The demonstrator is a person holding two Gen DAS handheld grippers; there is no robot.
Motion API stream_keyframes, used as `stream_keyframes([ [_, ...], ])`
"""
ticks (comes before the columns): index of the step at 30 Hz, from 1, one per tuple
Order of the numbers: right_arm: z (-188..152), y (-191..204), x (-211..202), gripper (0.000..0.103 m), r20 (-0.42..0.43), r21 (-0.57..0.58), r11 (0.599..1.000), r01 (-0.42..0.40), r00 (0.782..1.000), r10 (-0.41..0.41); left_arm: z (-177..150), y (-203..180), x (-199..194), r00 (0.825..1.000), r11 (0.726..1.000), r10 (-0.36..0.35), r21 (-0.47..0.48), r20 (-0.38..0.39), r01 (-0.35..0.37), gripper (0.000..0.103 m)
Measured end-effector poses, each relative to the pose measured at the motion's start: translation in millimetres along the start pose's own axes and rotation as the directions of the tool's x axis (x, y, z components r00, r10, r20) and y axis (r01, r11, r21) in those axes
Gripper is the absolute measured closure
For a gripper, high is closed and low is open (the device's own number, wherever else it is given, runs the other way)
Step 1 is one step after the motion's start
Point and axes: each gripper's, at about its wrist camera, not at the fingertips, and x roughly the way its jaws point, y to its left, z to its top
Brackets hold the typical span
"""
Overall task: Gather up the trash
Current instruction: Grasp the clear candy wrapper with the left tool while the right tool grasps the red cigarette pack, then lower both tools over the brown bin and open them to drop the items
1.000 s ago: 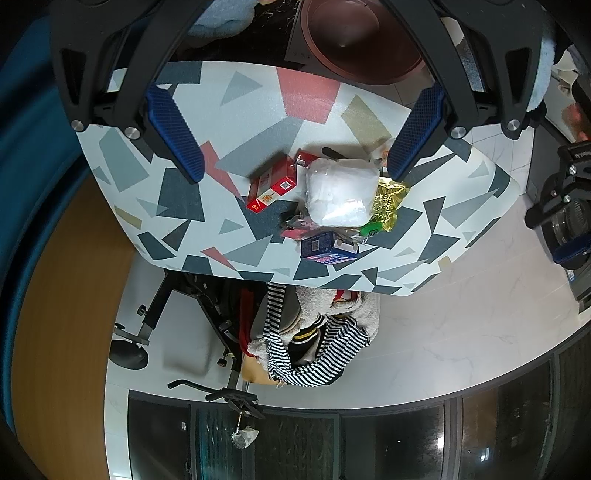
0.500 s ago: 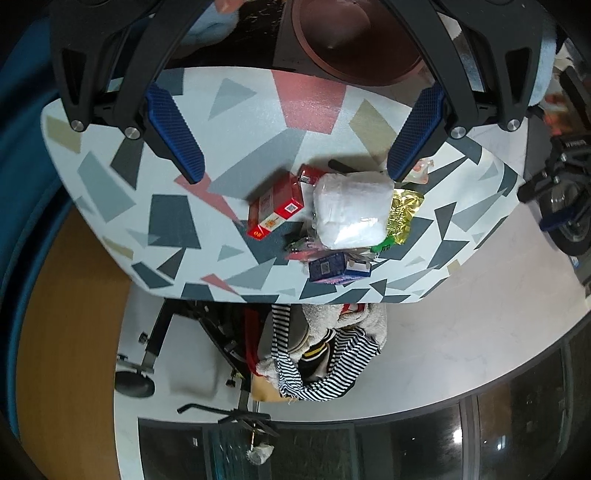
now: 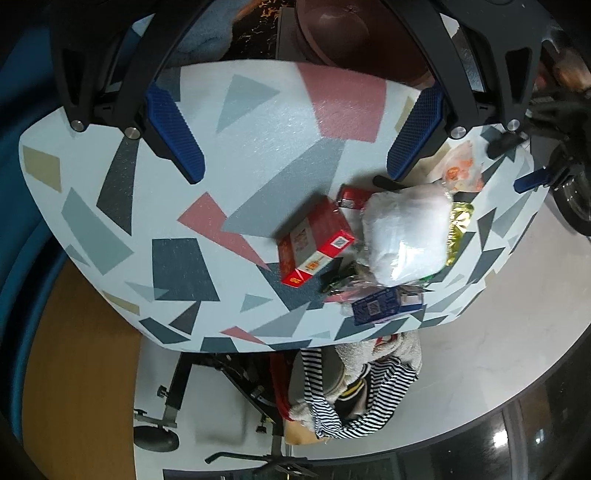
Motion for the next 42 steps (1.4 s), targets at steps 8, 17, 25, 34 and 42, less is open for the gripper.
stream_keyframes([
  [8, 12, -7, 26, 0.006, -0.008, 0.014, 0.999, -0.04, 0.999, 0.04, 9, 2, 50, 0.996, 0.999, -0.015, 0.037, -0.084, 0.018, 0.067],
  [17, 65, -5, 93, 0.019, -0.035, 0.154, 0.983, -0.102, 0.993, 0.109, 10, 21, 25, 0.996, 0.995, -0.089, -0.055, -0.016, 0.088, 0.077],
  [25, 68, -2, 122, 0.065, -0.172, 0.202, 0.975, -0.095, 0.976, 0.13, 8, 34, -5, 0.993, 0.988, -0.112, -0.101, 0.028, 0.115, 0.077],
  [34, 41, -7, 61, 0.077, -0.091, 0.156, 0.974, -0.162, 0.98, 0.178, 1, 22, -51, 0.978, 0.976, -0.188, -0.09, 0.086, 0.196, 0.077],
  [42, -10, 4, 3, 0.077, -0.037, 0.082, 0.975, -0.205, 0.977, 0.209, -38, -8, -70, 0.971, 0.97, -0.234, -0.058, 0.046, 0.237, 0.077],
])
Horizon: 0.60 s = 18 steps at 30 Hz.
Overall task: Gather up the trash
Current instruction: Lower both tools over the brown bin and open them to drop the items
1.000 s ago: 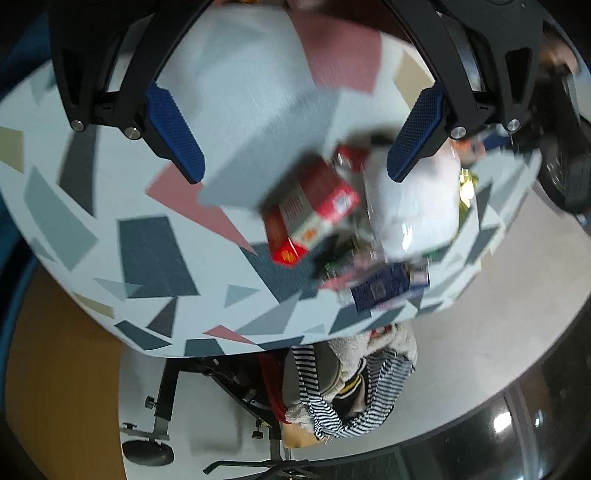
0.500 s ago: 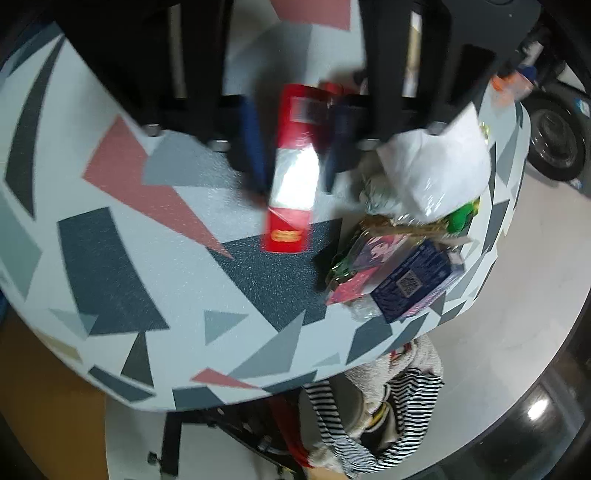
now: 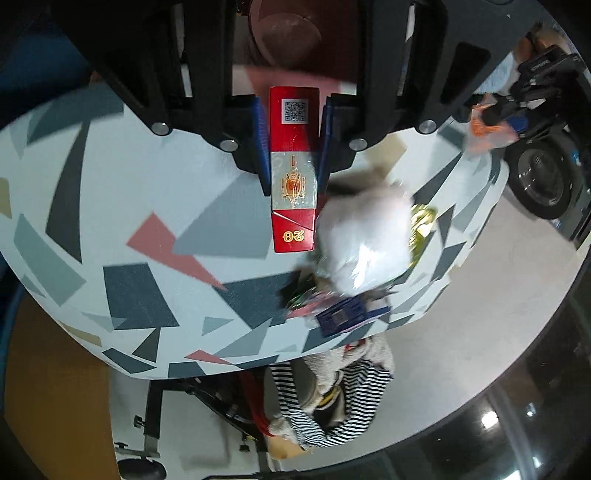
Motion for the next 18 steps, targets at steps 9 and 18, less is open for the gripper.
stream_keyframes([
  [9, -61, 4, -34, 0.077, 0.018, -0.019, 0.998, -0.055, 0.998, 0.056, -76, -37, 48, 0.979, 0.993, 0.001, 0.118, -0.204, 0.024, 0.077],
  [18, -116, 6, -10, 0.077, -0.114, -0.011, 0.996, -0.087, 0.99, 0.085, -115, -25, 107, 0.931, 0.997, 0.004, 0.07, -0.365, 0.023, 0.068],
])
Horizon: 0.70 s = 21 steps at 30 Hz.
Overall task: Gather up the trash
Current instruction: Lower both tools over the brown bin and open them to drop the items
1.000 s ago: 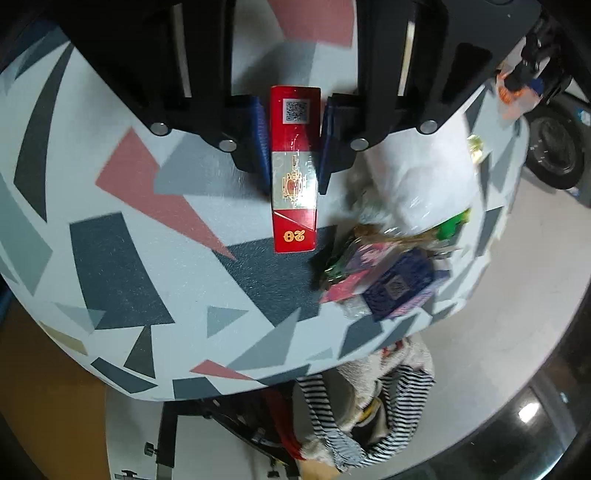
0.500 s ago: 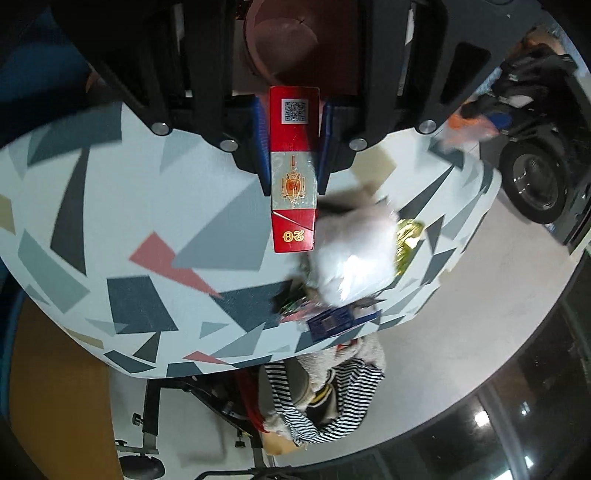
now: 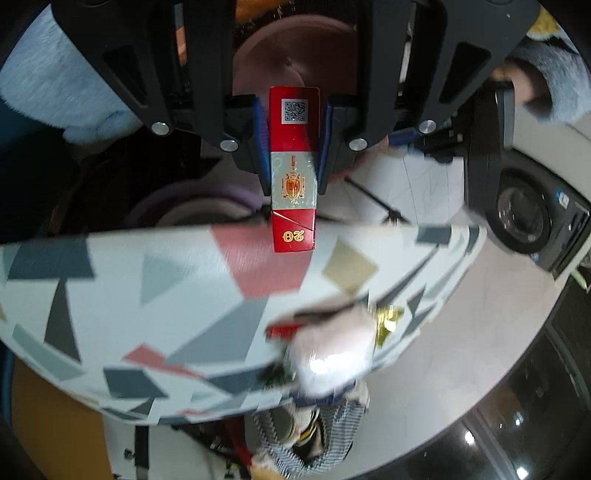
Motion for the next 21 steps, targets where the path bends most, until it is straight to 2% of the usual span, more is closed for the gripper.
stream_keyframes([
  [1, -5, 1, 6, 0.077, -0.021, -0.008, 1.0, -0.001, 1.0, 0.001, 1, 5, 4, 1.0, 1.0, 0.004, -0.009, -0.001, -0.004, 0.066],
  [3, -11, 4, 16, 0.077, -0.06, -0.024, 1.0, -0.006, 0.998, 0.004, 0, 10, 3, 1.0, 1.0, -0.007, -0.031, 0.009, 0.007, 0.045],
  [6, -14, 9, 25, 0.077, -0.087, -0.052, 0.999, -0.008, 0.996, 0.003, 0, 16, -6, 0.999, 0.998, -0.011, -0.055, 0.046, 0.014, 0.034],
  [9, -18, 15, 36, 0.077, -0.114, -0.08, 0.997, -0.014, 0.993, 0.004, 1, 20, -19, 0.995, 0.997, 0.006, -0.083, 0.099, 0.002, 0.028],
  [12, -23, 25, 53, 0.077, -0.16, -0.134, 0.991, -0.008, 0.987, -0.013, 2, 24, -41, 0.982, 0.993, 0.028, -0.116, 0.187, -0.006, 0.022],
  [14, -26, 33, 67, 0.077, -0.184, -0.184, 0.983, -0.005, 0.982, -0.03, 1, 27, -61, 0.963, 0.99, 0.055, -0.141, 0.262, -0.018, 0.019],
  [18, -32, 44, 101, 0.077, -0.236, -0.263, 0.965, 0.0, 0.97, -0.065, -1, 33, -85, 0.93, 0.981, 0.111, -0.186, 0.349, -0.047, 0.017],
  [21, -40, 39, 128, 0.077, -0.292, -0.295, 0.955, 0.028, 0.949, -0.118, -2, 40, -91, 0.921, 0.973, 0.137, -0.224, 0.364, -0.056, 0.017],
])
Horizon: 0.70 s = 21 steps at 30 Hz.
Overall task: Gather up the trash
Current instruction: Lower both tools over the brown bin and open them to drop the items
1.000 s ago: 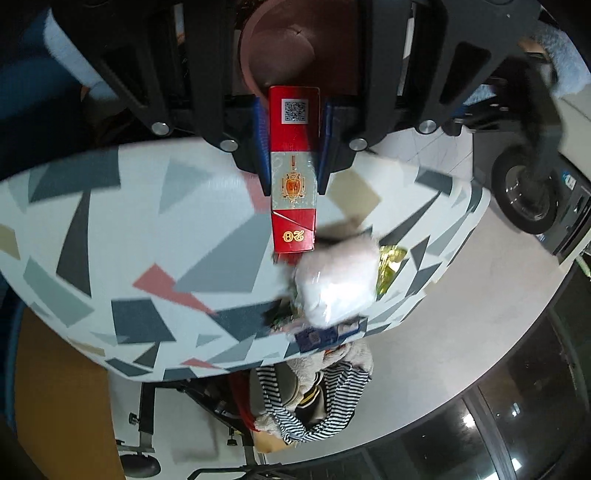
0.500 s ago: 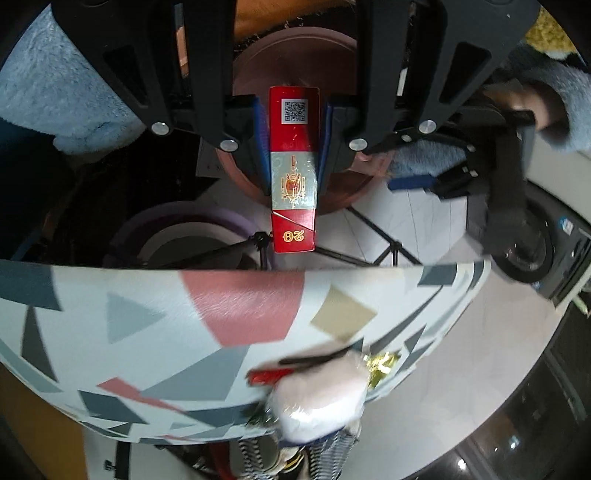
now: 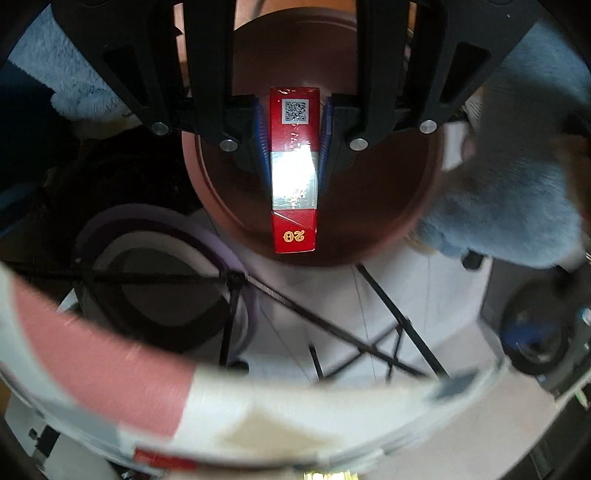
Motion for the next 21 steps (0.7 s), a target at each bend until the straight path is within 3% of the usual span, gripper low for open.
stream_keyframes([
  [6, -10, -19, 28, 0.077, -0.102, 0.061, 0.996, 0.063, 0.993, -0.057, 0, 18, 9, 1.0, 0.998, 0.018, -0.061, -0.015, -0.019, 0.017],
  [10, -12, -14, 31, 0.074, -0.131, 0.028, 0.993, 0.111, 0.986, -0.106, -2, 25, 16, 1.0, 0.996, 0.015, -0.082, -0.027, -0.017, 0.017],
  [12, -13, -12, 28, 0.055, -0.124, 0.013, 0.995, 0.103, 0.987, -0.101, -3, 24, 19, 0.999, 0.996, 0.014, -0.083, -0.032, -0.016, 0.017],
  [13, -13, -9, 25, 0.036, -0.108, -0.004, 0.995, 0.102, 0.989, -0.101, -3, 23, 20, 0.999, 0.997, 0.016, -0.076, -0.033, -0.018, 0.017],
  [14, -14, -8, 22, 0.027, -0.095, -0.015, 0.995, 0.1, 0.99, -0.101, -3, 21, 21, 0.999, 0.998, 0.017, -0.068, -0.033, -0.019, 0.017],
  [17, -12, -1, 13, 0.013, -0.056, -0.051, 0.994, 0.091, 0.994, -0.094, -3, 17, 19, 1.0, 0.999, 0.021, -0.046, -0.023, -0.022, 0.017],
  [21, -8, 5, -1, 0.009, 0.005, -0.067, 0.994, 0.086, 0.996, -0.086, -2, 17, 16, 1.0, 0.999, 0.022, -0.049, -0.012, -0.023, 0.017],
])
